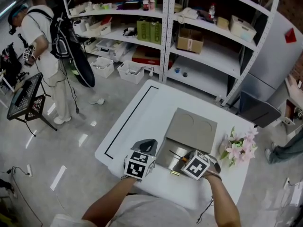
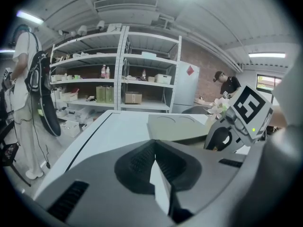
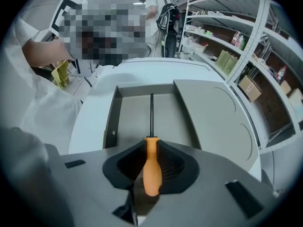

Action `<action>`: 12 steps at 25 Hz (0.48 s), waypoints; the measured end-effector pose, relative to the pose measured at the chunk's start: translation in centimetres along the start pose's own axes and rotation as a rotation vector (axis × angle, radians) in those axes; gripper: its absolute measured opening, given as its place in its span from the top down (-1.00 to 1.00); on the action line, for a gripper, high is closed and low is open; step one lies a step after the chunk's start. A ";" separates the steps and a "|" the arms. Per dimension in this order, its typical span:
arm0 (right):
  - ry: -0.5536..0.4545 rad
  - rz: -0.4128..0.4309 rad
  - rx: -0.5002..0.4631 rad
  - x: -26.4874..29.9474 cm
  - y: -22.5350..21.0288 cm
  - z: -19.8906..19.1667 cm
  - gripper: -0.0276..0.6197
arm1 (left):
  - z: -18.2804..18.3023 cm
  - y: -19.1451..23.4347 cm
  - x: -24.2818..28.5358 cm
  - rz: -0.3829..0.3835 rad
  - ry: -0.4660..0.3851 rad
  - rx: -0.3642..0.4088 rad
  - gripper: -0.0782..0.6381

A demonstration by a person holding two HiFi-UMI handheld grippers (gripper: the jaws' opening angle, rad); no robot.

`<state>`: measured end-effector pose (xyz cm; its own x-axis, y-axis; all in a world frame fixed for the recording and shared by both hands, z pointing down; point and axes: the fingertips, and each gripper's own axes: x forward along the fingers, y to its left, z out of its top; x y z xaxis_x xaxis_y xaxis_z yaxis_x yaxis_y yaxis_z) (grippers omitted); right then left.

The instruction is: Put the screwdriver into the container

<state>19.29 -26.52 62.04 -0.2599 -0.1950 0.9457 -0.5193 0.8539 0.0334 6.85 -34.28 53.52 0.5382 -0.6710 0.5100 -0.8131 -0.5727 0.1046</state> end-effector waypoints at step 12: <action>-0.030 -0.007 0.041 0.8 -0.2 0.3 0.67 | 0.0 0.3 -0.6 0.007 0.011 0.007 0.77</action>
<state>18.90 -26.99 62.72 -0.2800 -0.2162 0.9353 -0.5542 0.8320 0.0264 6.33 -34.07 53.27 0.5297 -0.6701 0.5199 -0.8154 -0.5712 0.0945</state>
